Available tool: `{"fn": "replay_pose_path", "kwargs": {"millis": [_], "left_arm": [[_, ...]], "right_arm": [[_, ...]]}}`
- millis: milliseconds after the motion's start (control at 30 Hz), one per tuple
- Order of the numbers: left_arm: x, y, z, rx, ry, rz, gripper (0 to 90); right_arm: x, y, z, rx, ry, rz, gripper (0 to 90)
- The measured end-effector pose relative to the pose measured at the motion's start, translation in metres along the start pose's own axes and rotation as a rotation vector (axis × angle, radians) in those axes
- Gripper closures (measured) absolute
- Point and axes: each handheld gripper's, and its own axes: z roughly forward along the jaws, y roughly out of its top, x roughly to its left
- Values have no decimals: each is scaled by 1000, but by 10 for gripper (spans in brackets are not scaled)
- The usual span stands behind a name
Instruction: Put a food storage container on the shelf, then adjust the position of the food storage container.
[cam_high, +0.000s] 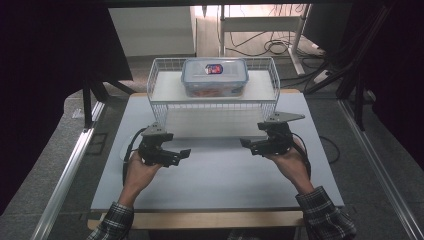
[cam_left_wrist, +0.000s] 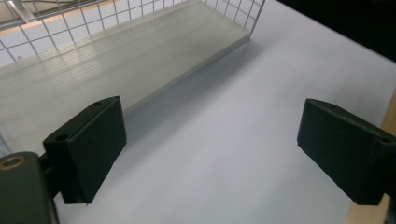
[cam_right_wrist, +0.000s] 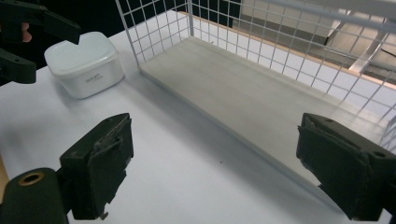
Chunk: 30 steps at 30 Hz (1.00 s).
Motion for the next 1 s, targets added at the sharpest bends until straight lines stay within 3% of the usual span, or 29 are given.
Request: {"fn": "replay_pose_path", "kwargs": {"millis": [167,367,467,600,700,900,1000], "left_arm": [[-6,-16,1,-17,-10,28,47],[-7,-34,3,-61,-10,-11,32],[-9,-48,5,-95,-29,-25,43],[-18,-57,11,-63,-48,17,49],[-22,-62,18,-24,-49,30,49],[-22,-61,23,34,-42,28,46],[-20,-58,20,24,-49,11,43]], "right_arm": [[2,-15,-4,-12,5,23,88],[4,-34,-3,-7,3,27,71],[5,-47,-3,-11,-13,12,65],[5,-65,-5,-27,-16,28,64],[3,-76,-5,-2,-28,21,64],[-3,-91,-3,34,-27,51,64],[-5,-93,-2,35,-30,59,64]]}}
